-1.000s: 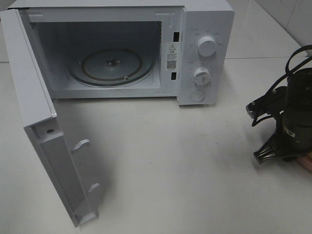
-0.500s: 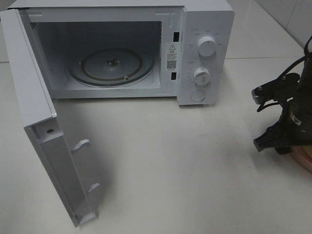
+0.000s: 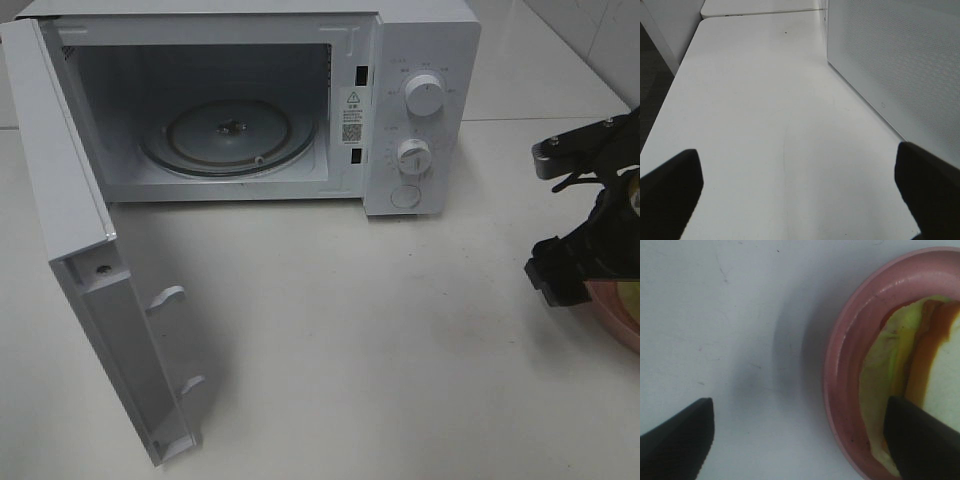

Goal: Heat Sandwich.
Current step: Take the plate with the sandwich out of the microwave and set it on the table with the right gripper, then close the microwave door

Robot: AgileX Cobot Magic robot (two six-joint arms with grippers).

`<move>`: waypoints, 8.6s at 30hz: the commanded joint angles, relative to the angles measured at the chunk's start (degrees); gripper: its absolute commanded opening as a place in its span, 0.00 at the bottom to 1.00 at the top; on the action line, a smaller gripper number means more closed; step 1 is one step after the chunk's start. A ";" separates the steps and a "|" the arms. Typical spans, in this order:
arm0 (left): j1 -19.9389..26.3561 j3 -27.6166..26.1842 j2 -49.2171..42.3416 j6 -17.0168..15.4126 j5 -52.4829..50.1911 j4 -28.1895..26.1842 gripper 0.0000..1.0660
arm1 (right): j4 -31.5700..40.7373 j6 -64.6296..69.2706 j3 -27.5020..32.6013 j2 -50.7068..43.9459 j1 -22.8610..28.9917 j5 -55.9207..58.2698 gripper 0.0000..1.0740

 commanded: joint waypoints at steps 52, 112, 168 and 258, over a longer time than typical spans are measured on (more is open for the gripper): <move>-0.06 0.17 -1.38 -0.06 -0.52 -0.46 0.95 | 20.28 -17.19 7.16 -76.78 -10.83 29.51 0.73; -0.06 0.11 -1.09 -0.29 -0.57 -0.74 0.95 | 23.03 -20.63 11.57 -86.40 -14.73 27.96 0.71; -0.06 16.44 47.84 -0.23 -80.62 0.34 0.00 | 23.03 -20.57 11.57 -86.40 -14.73 27.96 0.71; -43.95 -22.12 107.31 19.60 -101.47 -30.42 0.00 | 23.03 -20.57 11.57 -86.40 -14.73 27.96 0.71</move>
